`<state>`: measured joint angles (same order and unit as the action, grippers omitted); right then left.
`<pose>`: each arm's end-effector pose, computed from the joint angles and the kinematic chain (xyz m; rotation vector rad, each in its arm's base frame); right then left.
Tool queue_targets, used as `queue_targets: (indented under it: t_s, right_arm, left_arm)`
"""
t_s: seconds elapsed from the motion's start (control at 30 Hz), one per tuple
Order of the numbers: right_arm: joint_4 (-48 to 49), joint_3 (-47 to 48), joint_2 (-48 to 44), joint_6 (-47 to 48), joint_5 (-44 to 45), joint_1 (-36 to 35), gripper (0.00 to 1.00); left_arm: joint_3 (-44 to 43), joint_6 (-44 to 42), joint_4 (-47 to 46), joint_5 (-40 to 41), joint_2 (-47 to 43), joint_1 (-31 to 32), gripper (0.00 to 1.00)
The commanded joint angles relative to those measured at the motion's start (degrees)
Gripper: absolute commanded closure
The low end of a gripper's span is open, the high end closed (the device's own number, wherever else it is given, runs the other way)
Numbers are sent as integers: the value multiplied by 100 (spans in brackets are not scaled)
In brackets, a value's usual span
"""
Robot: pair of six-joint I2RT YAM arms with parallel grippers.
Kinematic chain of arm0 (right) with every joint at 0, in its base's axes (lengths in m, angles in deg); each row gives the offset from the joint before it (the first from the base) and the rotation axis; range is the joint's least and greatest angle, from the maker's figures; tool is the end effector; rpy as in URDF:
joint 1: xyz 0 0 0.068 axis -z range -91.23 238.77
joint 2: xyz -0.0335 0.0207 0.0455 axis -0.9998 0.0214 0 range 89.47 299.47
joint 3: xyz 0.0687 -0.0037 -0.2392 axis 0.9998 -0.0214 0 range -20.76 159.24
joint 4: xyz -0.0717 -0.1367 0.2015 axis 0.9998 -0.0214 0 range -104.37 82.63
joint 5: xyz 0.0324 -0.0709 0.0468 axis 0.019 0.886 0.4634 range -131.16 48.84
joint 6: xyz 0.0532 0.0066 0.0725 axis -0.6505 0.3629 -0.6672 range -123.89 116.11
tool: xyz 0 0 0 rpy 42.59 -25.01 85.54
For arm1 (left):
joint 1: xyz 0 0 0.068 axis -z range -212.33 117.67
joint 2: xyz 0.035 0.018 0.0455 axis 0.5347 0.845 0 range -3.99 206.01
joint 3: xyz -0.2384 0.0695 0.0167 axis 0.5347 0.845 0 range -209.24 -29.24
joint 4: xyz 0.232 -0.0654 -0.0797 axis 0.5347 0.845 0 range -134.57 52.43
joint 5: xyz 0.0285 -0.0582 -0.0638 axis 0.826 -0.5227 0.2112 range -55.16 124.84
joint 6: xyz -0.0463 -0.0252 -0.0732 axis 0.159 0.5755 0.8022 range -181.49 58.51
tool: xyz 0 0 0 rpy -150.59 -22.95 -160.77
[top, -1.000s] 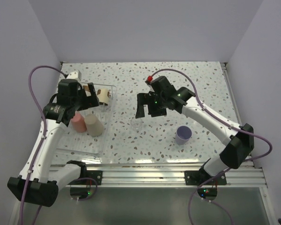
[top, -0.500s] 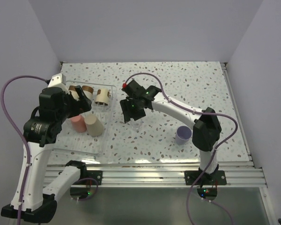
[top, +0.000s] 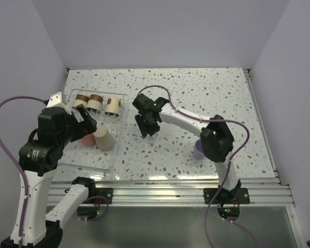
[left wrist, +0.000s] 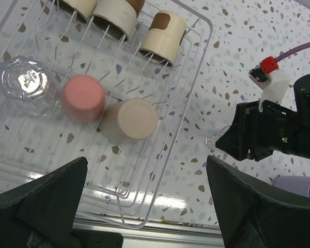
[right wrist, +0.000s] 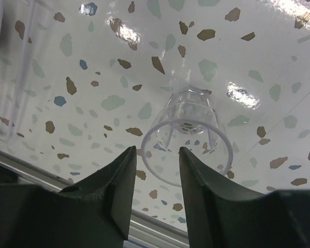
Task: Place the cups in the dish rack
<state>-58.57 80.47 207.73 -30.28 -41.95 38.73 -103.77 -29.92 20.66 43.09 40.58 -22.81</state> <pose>0.2783 0.3339 0.1687 -0.5838 2.7695 0.3522 0.1503 -0.0135 0.3628 -0.4988 2.1325 -0.2498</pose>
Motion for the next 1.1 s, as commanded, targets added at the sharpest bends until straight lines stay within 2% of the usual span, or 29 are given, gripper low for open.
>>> queue_targets:
  t_s: [0.0, 0.27, 0.3, 0.43, 0.73, 0.83, 0.87, 0.93, 0.97, 1.0, 1.07]
  right_arm:
    - [119, 11, 74, 187, 238, -111, 60]
    - [75, -182, 128, 389, 563, -190, 75]
    - [66, -209, 101, 407, 598, -190, 82]
    - [-30, -183, 49, 591, 879, -208, 100]
    - [-522, 590, -505, 698, 1029, -208, 100]
    - [-356, 819, -751, 470, 100, -76, 100]
    - [-121, 785, -891, 320, -712, 89, 100]
    - [301, 583, -1067, -362, -1665, 301, 100]
    - [1034, 399, -1190, -654, -2096, 493, 100]
    - [1442, 32, -1400, -979, -2909, 574, 100]
    - [2590, -225, -1498, -1867, -3660, 671, 100]
  left_arm:
    - [-230, 174, 235, 142, -72, 33, 0]
    - [-230, 367, 315, 142, -221, 24, 0]
    - [-212, 376, 315, 150, -256, 32, 0]
    - [-116, 455, 315, 142, -335, 24, 0]
    - [245, 578, 87, -122, -459, 24, 0]
    - [298, 596, -202, -445, -397, 24, 0]
    - [350, 596, -326, -586, -415, 32, 0]
    - [429, 596, -624, -937, -458, 24, 0]
    - [482, 604, -974, -1357, -485, 24, 0]
    - [613, 674, -1160, -1570, -581, 24, 0]
    - [824, 789, -1582, -2019, -695, 32, 0]
